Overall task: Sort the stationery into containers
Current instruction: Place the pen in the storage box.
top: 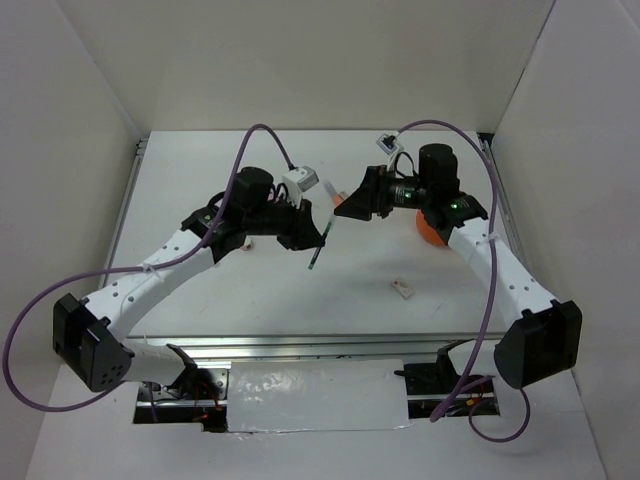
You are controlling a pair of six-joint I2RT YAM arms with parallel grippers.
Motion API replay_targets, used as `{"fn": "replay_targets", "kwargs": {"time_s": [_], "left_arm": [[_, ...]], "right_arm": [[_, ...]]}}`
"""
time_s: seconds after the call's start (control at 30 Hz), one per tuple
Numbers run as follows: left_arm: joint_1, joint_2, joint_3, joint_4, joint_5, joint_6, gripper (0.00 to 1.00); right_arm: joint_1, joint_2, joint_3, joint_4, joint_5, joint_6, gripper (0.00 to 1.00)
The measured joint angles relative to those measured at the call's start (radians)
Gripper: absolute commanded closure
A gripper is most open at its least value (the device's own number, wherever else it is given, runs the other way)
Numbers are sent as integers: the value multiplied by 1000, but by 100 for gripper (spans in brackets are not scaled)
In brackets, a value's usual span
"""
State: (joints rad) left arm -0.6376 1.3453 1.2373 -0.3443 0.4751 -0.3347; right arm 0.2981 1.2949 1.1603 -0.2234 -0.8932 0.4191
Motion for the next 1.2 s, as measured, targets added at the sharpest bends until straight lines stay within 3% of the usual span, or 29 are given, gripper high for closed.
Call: {"fn": "replay_targets", "kwargs": {"time_s": [0.33, 0.67, 1.0, 1.13, 1.2], "left_arm": [[-21, 15, 1, 0, -2, 22, 100], [-21, 20, 1, -5, -42, 23, 100], [-21, 21, 24, -20, -69, 42, 100], [-21, 21, 29, -20, -69, 43, 100], [-21, 21, 29, -22, -71, 43, 99]], "right_arm": [[26, 83, 78, -2, 27, 6, 38], [78, 89, 79, -27, 36, -16, 38], [79, 89, 63, -32, 40, -20, 46], [79, 89, 51, -36, 41, -24, 61], [79, 89, 50, -35, 40, -27, 76]]}}
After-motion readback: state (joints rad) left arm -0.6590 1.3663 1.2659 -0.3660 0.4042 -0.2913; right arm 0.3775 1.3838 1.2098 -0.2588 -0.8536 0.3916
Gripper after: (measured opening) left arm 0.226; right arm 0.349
